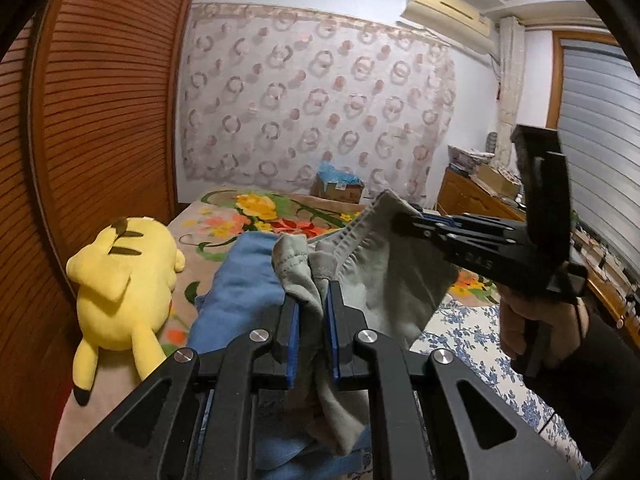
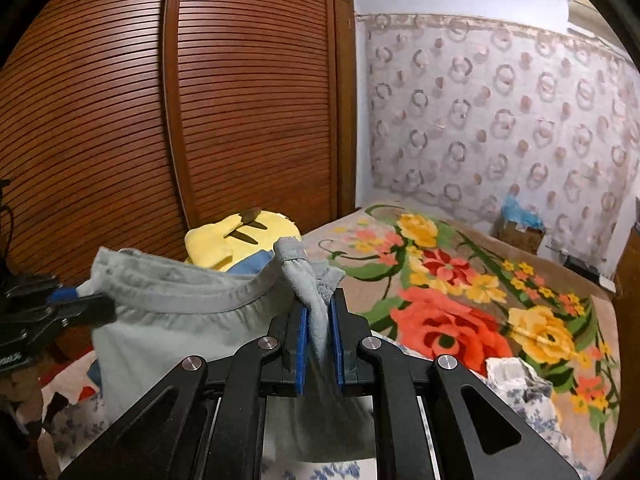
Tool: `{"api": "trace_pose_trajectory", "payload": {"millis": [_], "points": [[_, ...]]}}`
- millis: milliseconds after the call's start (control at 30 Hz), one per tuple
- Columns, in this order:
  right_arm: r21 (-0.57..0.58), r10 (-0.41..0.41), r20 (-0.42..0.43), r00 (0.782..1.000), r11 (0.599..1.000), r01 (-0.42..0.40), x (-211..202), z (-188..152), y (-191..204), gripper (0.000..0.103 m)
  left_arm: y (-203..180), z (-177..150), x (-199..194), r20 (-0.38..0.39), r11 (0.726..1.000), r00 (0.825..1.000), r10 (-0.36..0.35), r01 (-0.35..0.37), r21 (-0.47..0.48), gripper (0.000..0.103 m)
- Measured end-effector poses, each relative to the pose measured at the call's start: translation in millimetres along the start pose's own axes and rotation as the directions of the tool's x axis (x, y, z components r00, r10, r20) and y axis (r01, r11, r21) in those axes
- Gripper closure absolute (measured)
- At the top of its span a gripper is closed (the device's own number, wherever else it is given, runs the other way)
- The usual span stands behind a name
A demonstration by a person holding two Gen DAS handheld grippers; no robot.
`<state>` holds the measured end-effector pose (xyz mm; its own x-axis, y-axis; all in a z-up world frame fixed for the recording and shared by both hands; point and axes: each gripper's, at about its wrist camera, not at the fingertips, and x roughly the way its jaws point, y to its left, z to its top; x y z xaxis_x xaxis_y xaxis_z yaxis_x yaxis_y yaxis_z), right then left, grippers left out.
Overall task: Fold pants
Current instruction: 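Carry the folded grey-green pants with both grippers onto the folded denim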
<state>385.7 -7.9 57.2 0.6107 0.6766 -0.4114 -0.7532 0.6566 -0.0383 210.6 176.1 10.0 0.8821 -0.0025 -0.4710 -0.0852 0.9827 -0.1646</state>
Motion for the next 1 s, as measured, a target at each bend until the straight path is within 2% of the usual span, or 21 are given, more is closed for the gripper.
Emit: {"api": "trace_pose_trajectory", "payload": {"millis": [167,267,433,567,667,767,867,1000], "points": [[0.000,0.040,-0.013,0.999,0.999,-0.040,29.4,7.2,-8.8,0.092,7.9,-10.0,-3.3,0.000,0.999,1.000,0.027,-0.027,-0.047,0.090],[-0.012,0.061,-0.021,0.998,0.998,-0.061,46.6,11.7,-7.1,0.092,14.3,-15.1,-8.5,0.022,0.994,0.999,0.043,-0.040,-0.099,0.090],[-0.049,0.108,-0.025,0.994,0.993,-0.109,67.7,20.6,-1.0,0.092,15.7,-22.0,-13.3,0.026,0.989,0.997,0.068,-0.064,-0.130,0.090],[-0.086,0.149,-0.036,0.988,0.985,-0.151,80.2,26.0,4.7,0.092,24.8,-27.2,-10.3,-0.007,0.981,0.994,0.113,-0.112,-0.156,0.090],[-0.105,0.170,-0.074,0.983,0.979,-0.177,95.9,23.4,3.8,0.092,35.9,-34.2,-2.7,-0.054,0.972,0.989,0.139,-0.147,-0.183,0.086],[-0.109,0.170,-0.102,0.980,0.978,-0.180,107.1,21.1,-1.0,0.091,44.5,-40.6,1.0,-0.086,0.963,0.984,0.156,-0.171,-0.207,0.076],[-0.079,0.155,-0.123,0.980,0.983,-0.166,110.4,25.5,-9.2,0.078,47.7,-41.6,-0.2,-0.084,0.964,0.986,0.143,-0.158,-0.213,0.059],[-0.087,0.155,-0.108,0.982,0.983,-0.165,99.9,32.3,-12.4,0.072,39.8,-30.7,-5.7,-0.051,0.975,0.987,0.150,-0.156,-0.159,0.054]]}}
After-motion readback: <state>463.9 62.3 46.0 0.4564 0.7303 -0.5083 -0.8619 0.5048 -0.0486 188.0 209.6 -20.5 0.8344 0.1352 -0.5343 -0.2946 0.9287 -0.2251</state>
